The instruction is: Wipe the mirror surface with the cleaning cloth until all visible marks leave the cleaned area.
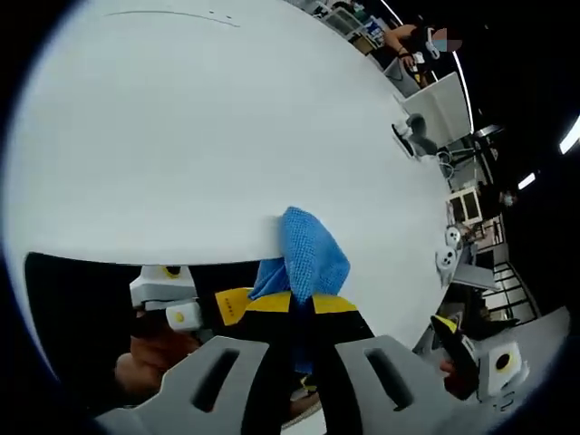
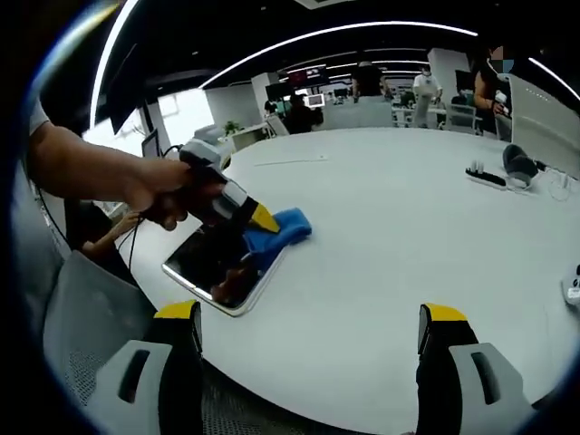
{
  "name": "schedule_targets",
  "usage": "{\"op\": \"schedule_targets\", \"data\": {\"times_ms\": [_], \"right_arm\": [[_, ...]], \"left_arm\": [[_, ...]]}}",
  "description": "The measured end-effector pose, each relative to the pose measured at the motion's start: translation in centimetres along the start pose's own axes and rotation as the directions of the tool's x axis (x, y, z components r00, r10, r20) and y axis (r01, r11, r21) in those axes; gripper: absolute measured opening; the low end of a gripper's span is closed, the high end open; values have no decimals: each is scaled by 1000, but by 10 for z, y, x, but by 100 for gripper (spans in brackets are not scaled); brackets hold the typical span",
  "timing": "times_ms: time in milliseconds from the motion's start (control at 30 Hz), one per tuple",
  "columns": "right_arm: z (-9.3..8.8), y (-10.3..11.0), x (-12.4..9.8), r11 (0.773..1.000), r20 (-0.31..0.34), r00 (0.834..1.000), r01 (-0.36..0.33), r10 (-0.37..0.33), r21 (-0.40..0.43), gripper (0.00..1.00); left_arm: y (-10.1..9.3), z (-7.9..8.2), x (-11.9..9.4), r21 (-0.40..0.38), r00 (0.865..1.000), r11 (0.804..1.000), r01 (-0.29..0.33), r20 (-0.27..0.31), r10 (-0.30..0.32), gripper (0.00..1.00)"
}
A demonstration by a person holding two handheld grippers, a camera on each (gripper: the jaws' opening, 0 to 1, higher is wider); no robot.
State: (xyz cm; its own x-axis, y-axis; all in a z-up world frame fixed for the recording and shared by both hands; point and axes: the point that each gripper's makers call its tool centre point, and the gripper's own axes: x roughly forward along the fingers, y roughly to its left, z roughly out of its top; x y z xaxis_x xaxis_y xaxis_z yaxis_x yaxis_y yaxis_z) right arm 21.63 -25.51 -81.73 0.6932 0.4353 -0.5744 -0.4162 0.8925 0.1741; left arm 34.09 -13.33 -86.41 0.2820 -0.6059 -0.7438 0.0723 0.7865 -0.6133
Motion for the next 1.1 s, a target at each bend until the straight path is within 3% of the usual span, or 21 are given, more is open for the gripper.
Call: {"op": "schedule_targets", "data": {"times_ms": [200, 567, 1100], "right_arm": [[-2, -5, -2, 1000, -6, 1000, 25, -25, 18, 99], [5, -6, -3, 999, 35, 999, 26, -27, 38, 99], [6, -6, -4, 999, 43, 999, 26, -28, 38, 99]], "left_arm": [[0, 7, 2, -45, 1000, 999, -12, 11, 13, 3], [-4, 9, 3, 20, 999, 999, -33, 22, 32, 3], [14, 14, -9, 41, 996, 997, -70, 55, 67, 3]]}}
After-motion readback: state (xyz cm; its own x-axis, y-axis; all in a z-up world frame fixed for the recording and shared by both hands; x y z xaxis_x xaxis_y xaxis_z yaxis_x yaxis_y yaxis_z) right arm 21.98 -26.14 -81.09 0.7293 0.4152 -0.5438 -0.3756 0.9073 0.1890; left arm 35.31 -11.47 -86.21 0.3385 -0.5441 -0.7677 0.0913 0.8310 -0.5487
